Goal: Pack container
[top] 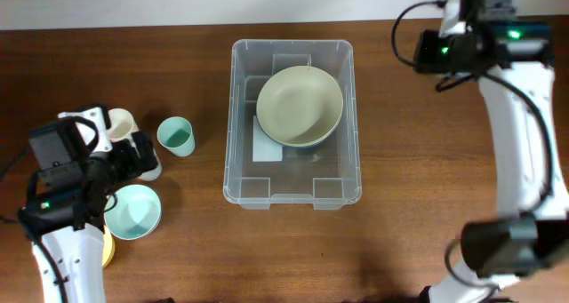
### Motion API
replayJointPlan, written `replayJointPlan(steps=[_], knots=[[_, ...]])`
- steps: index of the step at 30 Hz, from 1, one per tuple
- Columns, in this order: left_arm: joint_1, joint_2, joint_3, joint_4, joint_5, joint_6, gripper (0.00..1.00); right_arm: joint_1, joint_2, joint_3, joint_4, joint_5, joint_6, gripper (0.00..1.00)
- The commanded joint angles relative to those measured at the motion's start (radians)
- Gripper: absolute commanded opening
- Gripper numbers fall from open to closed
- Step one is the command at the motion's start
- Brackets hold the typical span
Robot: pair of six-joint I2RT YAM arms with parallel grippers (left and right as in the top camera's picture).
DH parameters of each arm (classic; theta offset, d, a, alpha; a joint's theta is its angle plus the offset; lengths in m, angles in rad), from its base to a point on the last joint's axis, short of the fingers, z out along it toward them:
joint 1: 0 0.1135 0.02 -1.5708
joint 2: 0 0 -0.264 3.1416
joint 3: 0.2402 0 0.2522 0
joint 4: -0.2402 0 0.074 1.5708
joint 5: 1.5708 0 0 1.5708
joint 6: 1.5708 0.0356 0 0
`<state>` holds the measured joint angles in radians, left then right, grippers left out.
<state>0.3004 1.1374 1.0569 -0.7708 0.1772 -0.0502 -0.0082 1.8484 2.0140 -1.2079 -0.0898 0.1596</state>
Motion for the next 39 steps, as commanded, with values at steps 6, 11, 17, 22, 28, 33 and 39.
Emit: replayJointPlan(steps=[6, 11, 17, 22, 28, 33, 39], knots=[[-0.050, 0.002, 0.018, 0.014, 0.018, -0.002, 1.00, 0.036, 0.217, -0.064, -0.013, -0.169, -0.052, 0.26], [-0.050, 0.002, 0.018, 0.014, 0.018, -0.002, 1.00, 0.069, 0.287, -0.064, -0.014, -0.195, -0.099, 0.26], [-0.050, 0.002, 0.018, 0.015, 0.017, -0.002, 1.00, 0.115, 0.316, -0.064, 0.024, -0.265, -0.152, 0.26], [-0.050, 0.002, 0.018, 0.015, 0.017, -0.002, 1.00, 0.119, 0.316, -0.064, 0.045, -0.333, -0.164, 0.27], [-0.050, 0.002, 0.018, 0.015, 0.017, -0.002, 1.00, 0.102, 0.312, -0.062, 0.032, -0.166, -0.131, 0.27], [-0.049, 0.002, 0.018, 0.026, 0.018, -0.002, 1.00, 0.039, 0.226, -0.045, 0.046, 0.010, -0.092, 0.51], [-0.050, 0.002, 0.018, 0.029, 0.018, -0.002, 1.00, -0.061, 0.175, -0.045, 0.066, -0.083, -0.152, 0.99]])
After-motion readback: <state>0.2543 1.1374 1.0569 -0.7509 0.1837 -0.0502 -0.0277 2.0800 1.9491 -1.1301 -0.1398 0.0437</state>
